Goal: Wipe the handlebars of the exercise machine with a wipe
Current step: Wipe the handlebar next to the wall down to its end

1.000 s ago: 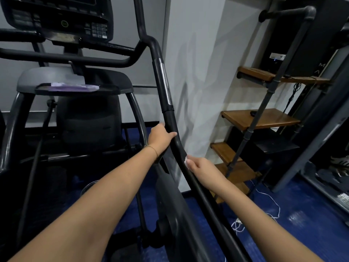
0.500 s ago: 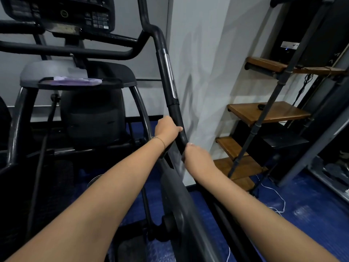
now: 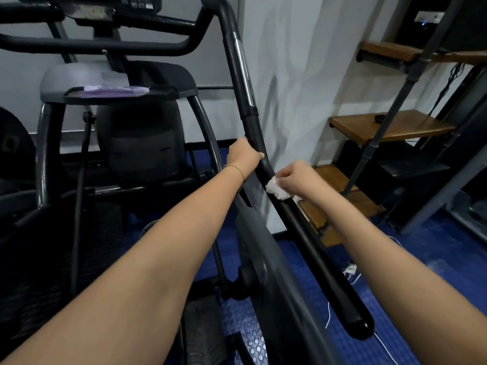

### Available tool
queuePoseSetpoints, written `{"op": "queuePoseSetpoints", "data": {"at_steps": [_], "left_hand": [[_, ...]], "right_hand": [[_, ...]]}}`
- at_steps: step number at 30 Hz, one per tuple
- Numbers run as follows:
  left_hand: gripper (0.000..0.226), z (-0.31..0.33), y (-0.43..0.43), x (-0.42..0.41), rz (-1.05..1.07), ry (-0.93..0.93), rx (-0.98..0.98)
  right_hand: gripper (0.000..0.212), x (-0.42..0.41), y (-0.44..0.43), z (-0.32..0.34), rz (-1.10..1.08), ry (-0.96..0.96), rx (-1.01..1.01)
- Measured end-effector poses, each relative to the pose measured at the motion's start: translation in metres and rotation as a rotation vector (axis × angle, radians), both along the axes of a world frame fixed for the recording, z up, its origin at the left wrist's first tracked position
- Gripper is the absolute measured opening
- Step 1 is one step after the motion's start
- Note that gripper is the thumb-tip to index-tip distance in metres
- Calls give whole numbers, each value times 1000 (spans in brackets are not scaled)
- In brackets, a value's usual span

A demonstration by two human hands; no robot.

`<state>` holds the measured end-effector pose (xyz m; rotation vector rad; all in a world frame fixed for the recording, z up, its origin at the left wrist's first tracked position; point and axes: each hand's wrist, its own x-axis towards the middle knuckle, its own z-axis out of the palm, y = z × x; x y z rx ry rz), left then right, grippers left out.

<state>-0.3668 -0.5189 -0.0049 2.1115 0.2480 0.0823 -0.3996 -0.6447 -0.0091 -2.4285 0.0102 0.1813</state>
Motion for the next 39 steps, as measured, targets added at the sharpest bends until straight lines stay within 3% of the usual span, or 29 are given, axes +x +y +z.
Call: {"op": "queuePoseSetpoints", "data": {"at_steps": [2, 4, 8, 11, 14, 18, 25, 29, 31, 35, 39], "left_hand": [[58, -8, -3, -9, -14, 34, -31], [58, -15, -7, -14, -16, 41, -50], [45, -15, -12, -12, 19, 62, -20], [42, -14, -15, -10, 36, 85, -13], [52, -16, -16, -9, 47, 84, -70], [45, -16, -16, -3, 58, 100, -87], [54, -20, -15, 0, 70, 102, -140], [53, -21, -15, 0, 70, 92, -165], [54, -21, -15, 2, 67, 91, -169], [54, -21, -15, -1, 51, 100, -159], [51, -18, -15, -4, 42, 107, -147]], "right_hand": [[24, -8, -16, -3, -39, 56, 245], [24, -17, -24, -8, -53, 153, 344], [35, -2, -10, -12, -24, 120, 147], [36, 3, -6, -12, 8, 122, 123], [29, -12, -28, -13, 69, 266, 297], [25, -19, -55, -15, 183, 533, 469], [42, -22, -37, -28, -14, 417, 586], [31, -39, -47, -17, 39, 300, 331], [43, -43, -44, -7, 79, 128, 125], [20, -45, -38, 2, 49, -219, -57], [33, -56, -34, -4, 143, -175, -130]]}}
